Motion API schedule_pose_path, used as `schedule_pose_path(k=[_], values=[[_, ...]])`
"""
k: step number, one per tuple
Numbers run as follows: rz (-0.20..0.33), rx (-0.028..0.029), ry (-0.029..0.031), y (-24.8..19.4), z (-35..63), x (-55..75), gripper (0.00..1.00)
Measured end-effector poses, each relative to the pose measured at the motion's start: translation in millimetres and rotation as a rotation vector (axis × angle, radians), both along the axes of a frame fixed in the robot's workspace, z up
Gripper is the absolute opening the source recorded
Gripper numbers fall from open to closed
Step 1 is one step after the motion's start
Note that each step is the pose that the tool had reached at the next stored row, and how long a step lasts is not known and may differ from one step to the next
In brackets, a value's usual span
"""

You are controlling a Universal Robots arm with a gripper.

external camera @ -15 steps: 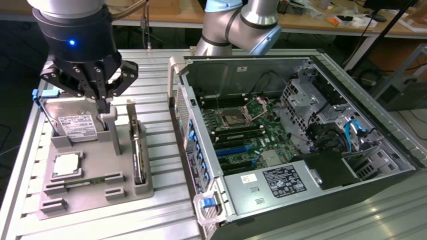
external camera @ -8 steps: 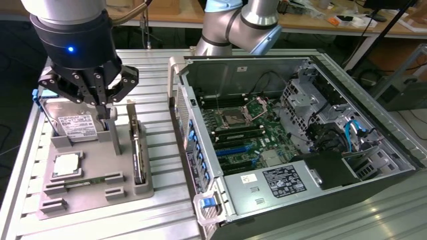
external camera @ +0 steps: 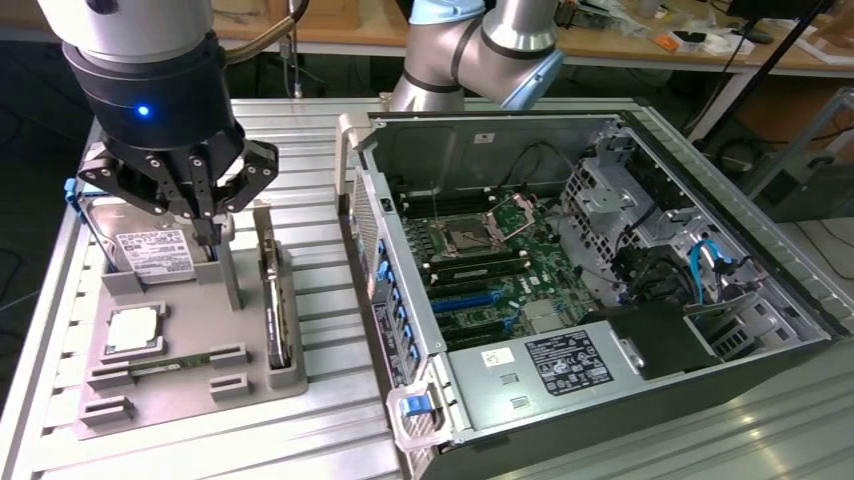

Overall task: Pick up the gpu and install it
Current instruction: 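Pick up the gpu and move the gpu toward the slot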

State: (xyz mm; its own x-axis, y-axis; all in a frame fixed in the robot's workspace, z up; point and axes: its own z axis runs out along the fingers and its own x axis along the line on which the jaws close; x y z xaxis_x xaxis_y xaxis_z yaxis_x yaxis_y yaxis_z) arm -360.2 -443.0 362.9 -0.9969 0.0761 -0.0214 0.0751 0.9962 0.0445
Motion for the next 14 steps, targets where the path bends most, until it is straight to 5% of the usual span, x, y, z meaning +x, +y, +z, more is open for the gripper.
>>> schedule_pose_path(k=[6,14], values=[[0.000,0.0002,-0.0001,0.0,-0.1,0.0,0.11],[0.000,0.0003,-0.0002,0.0,-0.2,0.0,0.48]])
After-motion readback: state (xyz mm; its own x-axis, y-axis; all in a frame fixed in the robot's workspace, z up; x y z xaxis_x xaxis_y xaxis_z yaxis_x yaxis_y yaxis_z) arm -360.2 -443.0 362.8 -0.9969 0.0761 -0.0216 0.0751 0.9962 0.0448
